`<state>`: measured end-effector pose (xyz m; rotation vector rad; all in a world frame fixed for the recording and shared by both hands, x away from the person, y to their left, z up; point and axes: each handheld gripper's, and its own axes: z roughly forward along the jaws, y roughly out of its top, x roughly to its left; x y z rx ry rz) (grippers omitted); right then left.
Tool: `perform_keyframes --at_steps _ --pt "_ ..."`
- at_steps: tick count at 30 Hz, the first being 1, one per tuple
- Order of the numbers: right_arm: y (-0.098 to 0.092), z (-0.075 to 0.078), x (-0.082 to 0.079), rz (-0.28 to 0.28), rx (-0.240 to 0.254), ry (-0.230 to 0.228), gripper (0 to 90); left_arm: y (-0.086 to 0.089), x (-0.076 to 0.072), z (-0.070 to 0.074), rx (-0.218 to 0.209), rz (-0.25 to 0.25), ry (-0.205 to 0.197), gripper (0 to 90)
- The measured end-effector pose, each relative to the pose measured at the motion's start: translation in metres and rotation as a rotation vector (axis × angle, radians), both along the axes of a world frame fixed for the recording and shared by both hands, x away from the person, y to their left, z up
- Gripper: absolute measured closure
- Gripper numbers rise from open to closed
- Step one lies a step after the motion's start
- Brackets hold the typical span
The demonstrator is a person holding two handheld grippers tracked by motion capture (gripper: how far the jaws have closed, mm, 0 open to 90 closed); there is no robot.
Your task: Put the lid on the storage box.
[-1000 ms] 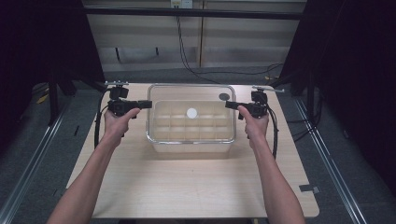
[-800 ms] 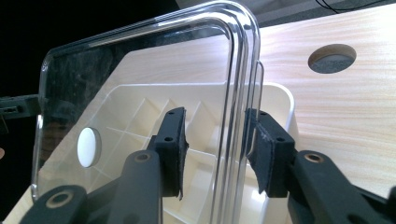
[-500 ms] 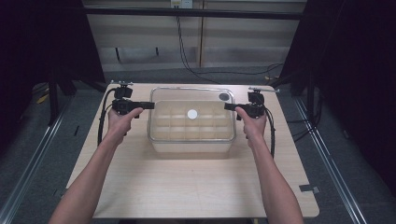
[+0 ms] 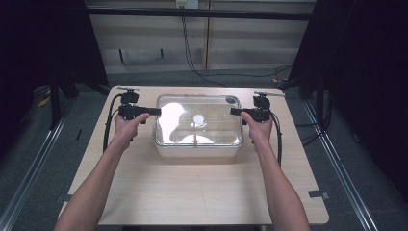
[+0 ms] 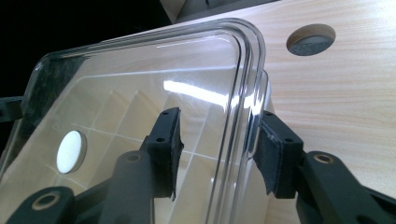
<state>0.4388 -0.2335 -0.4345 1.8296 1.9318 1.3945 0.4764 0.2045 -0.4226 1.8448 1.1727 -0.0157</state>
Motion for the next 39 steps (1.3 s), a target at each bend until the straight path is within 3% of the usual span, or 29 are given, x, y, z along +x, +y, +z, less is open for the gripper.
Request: perform_keyframes --at_steps 13,14,21,26,27,29,34,39 --pt "0.005 -0.01 0.005 -0.009 -0.089 0.027 51.2 -0.002 0.005 -0.015 -0.007 0.015 0.06 62.7" --pt "0.005 -0.011 0.005 -0.01 -0.1 0.026 51.2 -0.003 0.006 -0.017 0.016 0.006 0.061 61.7" --pt "0.007 -0.01 0.005 -0.021 -0.114 0.024 50.8 -0.003 0.009 -0.021 0.003 0.003 0.084 60.6" --pt "0.008 -0.01 0.004 -0.018 -0.131 0.018 49.3 -0.003 0.009 -0.023 -0.005 -0.001 0.079 59.5" --pt "0.008 -0.009 0.004 -0.023 -0.146 0.011 49.8 -0.003 0.009 -0.023 -0.005 -0.001 0.079 59.4" --pt "0.013 -0.005 0.002 -0.021 -0.226 -0.021 50.1 -0.003 0.009 -0.024 -0.003 -0.004 0.08 58.7" --pt "0.013 -0.005 0.002 -0.041 -0.227 -0.021 48.8 -0.006 0.008 -0.023 0.001 0.006 0.073 56.7" --pt "0.008 -0.008 0.003 -0.044 -0.174 0.012 44.6 -0.007 0.007 -0.023 0.02 -0.001 0.054 54.9"
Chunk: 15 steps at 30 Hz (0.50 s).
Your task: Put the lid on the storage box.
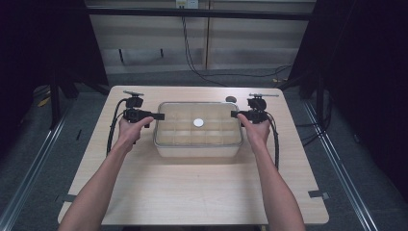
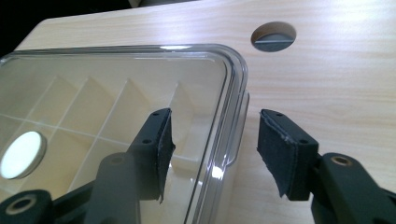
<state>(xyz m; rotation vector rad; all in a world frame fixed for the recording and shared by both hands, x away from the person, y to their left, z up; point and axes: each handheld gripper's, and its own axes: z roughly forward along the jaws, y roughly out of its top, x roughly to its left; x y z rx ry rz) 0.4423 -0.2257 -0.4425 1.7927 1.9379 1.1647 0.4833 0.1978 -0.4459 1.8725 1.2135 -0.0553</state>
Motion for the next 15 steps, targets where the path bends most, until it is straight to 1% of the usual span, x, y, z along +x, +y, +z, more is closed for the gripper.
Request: perform_keyframes --at_steps 1,2,3,4,5,6,8,10,13,14,15 --pt "-0.002 0.0 0.0 0.002 0.021 0.014 42.8 -0.001 -0.001 0.001 0.013 0.011 -0.004 53.1" --pt "-0.007 0.0 -0.001 0.0 0.043 0.009 41.2 -0.001 -0.001 0.001 0.013 0.007 -0.001 45.2" --pt "-0.007 0.0 -0.001 0.0 0.043 0.009 41.2 -0.001 -0.001 0.001 0.013 0.007 -0.001 43.6" --pt "-0.009 0.0 -0.002 0.005 0.063 0.008 40.6 0.0 -0.003 0.001 -0.008 0.013 -0.002 43.6" --pt "-0.013 0.003 -0.005 0.009 0.09 0.001 38.7 0.001 -0.006 0.003 -0.008 0.02 -0.012 40.9" --pt "-0.014 0.004 -0.006 0.008 0.089 -0.001 38.6 0.002 -0.007 0.005 0.01 0.016 -0.016 39.7" --pt "-0.017 0.006 -0.01 0.014 0.091 -0.001 37.5 0.005 -0.011 0.008 0.022 0.016 -0.026 37.5" --pt "-0.018 0.007 -0.012 0.015 0.097 -0.002 36.7 0.005 -0.013 0.01 0.019 0.025 -0.032 36.6" --pt "-0.02 0.011 -0.02 0.042 0.106 -0.016 35.0 0.006 -0.023 0.021 0.044 0.023 -0.074 33.9" --pt "-0.02 0.011 -0.02 0.042 0.106 -0.016 35.0 0.006 -0.023 0.021 0.044 0.023 -0.074 33.0" --pt "-0.019 0.014 -0.026 0.048 0.106 -0.026 34.9 0.006 -0.026 0.022 0.046 0.014 -0.086 33.0"
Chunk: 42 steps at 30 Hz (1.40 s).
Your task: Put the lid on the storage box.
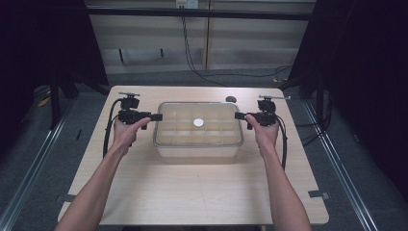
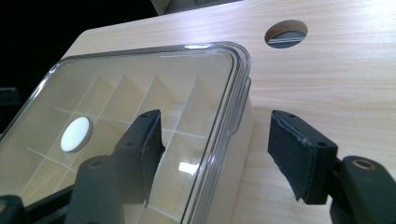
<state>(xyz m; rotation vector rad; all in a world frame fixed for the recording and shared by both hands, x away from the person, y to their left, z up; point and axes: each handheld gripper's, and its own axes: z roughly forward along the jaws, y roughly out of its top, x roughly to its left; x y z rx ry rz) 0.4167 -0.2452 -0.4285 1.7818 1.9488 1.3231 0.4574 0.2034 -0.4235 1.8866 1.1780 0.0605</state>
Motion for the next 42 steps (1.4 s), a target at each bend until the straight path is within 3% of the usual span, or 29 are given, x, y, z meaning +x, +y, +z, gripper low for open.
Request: perform_keyframes --at_steps 3,8,11,19,24,28,31,36,42 --pt "0.001 0.003 -0.007 0.02 -0.004 -0.005 35.2 -0.002 -0.01 0.004 0.036 -0.011 -0.019 30.8" --pt "0.002 0.006 -0.021 0.06 -0.016 -0.03 37.9 -0.002 -0.024 -0.005 0.065 -0.012 -0.032 37.9" --pt "0.0 0.006 -0.031 0.074 -0.009 -0.045 39.3 -0.001 -0.03 -0.007 0.049 -0.022 -0.028 36.7" --pt "-0.002 0.011 -0.05 0.092 -0.015 -0.059 41.2 0.003 -0.044 0.007 0.064 -0.022 -0.083 28.0" --pt "-0.004 0.017 -0.073 0.12 -0.013 -0.084 41.8 0.009 -0.06 0.011 0.051 -0.053 -0.107 24.3" --pt "-0.004 0.018 -0.089 0.119 -0.004 -0.097 41.4 0.015 -0.073 0.012 0.039 -0.076 -0.119 24.4" --pt "-0.005 0.015 -0.099 0.121 0.023 -0.104 39.3 0.021 -0.084 0.011 0.06 -0.063 -0.147 26.4" --pt "-0.005 0.01 -0.112 0.133 0.017 -0.11 38.1 0.027 -0.095 0.006 0.056 -0.053 -0.144 27.8" --pt "-0.004 0.003 -0.133 0.152 0.006 -0.104 35.4 0.036 -0.116 0.003 0.091 -0.064 -0.169 29.2"
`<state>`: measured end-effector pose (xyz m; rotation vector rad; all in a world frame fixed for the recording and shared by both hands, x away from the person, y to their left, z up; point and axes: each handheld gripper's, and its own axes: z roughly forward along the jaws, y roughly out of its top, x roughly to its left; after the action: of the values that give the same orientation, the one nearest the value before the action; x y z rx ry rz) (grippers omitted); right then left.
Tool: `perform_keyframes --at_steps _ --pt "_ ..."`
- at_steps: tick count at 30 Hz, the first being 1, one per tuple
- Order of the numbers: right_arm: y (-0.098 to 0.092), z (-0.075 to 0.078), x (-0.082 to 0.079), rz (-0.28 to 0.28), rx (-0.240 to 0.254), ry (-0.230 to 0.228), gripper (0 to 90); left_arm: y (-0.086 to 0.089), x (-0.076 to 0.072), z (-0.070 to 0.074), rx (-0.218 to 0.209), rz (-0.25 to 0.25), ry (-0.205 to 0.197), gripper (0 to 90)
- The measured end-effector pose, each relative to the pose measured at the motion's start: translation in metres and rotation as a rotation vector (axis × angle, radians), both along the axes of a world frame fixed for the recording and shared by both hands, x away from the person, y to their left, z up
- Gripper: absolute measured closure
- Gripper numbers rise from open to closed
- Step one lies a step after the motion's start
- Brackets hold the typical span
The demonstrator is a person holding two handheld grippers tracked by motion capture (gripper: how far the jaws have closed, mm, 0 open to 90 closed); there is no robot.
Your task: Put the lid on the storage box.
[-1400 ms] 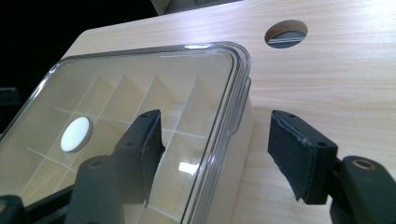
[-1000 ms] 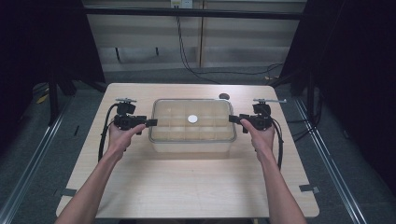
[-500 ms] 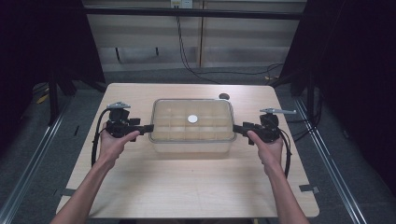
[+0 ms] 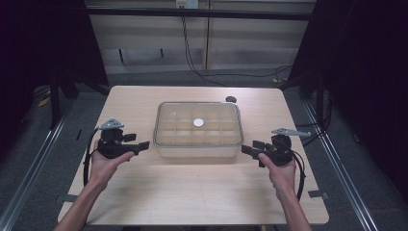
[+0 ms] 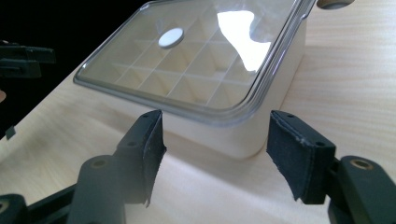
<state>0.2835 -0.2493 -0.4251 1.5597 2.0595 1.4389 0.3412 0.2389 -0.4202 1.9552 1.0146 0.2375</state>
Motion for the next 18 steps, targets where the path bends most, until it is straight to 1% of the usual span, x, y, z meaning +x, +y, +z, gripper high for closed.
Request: perform_keyframes --at_steps 1,2,3,4,5,7,8,9,10,11,12,14,15,16,17,18 --pt "0.0 -0.001 -0.007 0.007 -0.006 0.001 32.5 0.002 -0.005 0.0 0.012 -0.009 -0.003 29.2" --pt "0.0 -0.001 -0.007 0.007 -0.006 0.001 32.5 0.002 -0.009 -0.001 0.004 -0.005 -0.001 29.2" --pt "0.001 -0.001 -0.014 0.009 -0.016 -0.004 32.0 0.003 -0.018 -0.001 0.049 -0.006 -0.023 28.4" --pt "0.001 -0.001 -0.016 0.007 -0.012 -0.005 30.5 0.003 -0.018 -0.001 0.049 -0.006 -0.023 27.7" --pt "0.001 -0.001 -0.016 0.007 -0.012 -0.005 30.5 0.004 -0.024 -0.002 0.071 -0.02 -0.03 27.7" --pt "0.0 -0.001 -0.028 0.003 -0.014 -0.009 28.7 0.008 -0.033 -0.004 0.064 -0.027 -0.033 27.8" --pt "0.0 -0.001 -0.028 0.003 -0.014 -0.009 28.7 0.01 -0.038 -0.005 0.057 -0.022 -0.036 27.8" --pt "0.0 -0.002 -0.034 -0.001 -0.015 -0.003 26.3 0.014 -0.045 -0.009 0.044 -0.026 -0.025 28.3" --pt "-0.001 -0.003 -0.037 -0.003 -0.015 -0.005 26.3 0.014 -0.045 -0.009 0.044 -0.026 -0.025 28.3" --pt "-0.002 -0.005 -0.04 -0.007 -0.01 -0.002 25.7 0.018 -0.052 -0.013 0.05 -0.022 -0.019 28.3" --pt "-0.003 -0.006 -0.043 -0.01 -0.007 -0.001 24.5 0.021 -0.056 -0.015 0.051 -0.021 -0.014 28.3" --pt "-0.005 -0.009 -0.049 -0.012 0.002 0.014 24.1 0.025 -0.062 -0.018 0.035 -0.018 0.0 27.8" --pt "-0.006 -0.011 -0.053 -0.016 0.007 0.015 23.5 0.026 -0.065 -0.018 0.041 -0.01 -0.003 27.7" --pt "-0.006 -0.011 -0.053 -0.016 0.007 0.015 23.5 0.026 -0.065 -0.018 0.041 -0.01 -0.003 27.7" --pt "-0.009 -0.015 -0.06 -0.023 0.008 0.019 22.9 0.027 -0.069 -0.019 0.037 0.003 -0.007 28.1" --pt "-0.009 -0.015 -0.06 -0.023 0.008 0.019 22.9 0.03 -0.072 -0.021 0.048 0.0 -0.005 28.1"
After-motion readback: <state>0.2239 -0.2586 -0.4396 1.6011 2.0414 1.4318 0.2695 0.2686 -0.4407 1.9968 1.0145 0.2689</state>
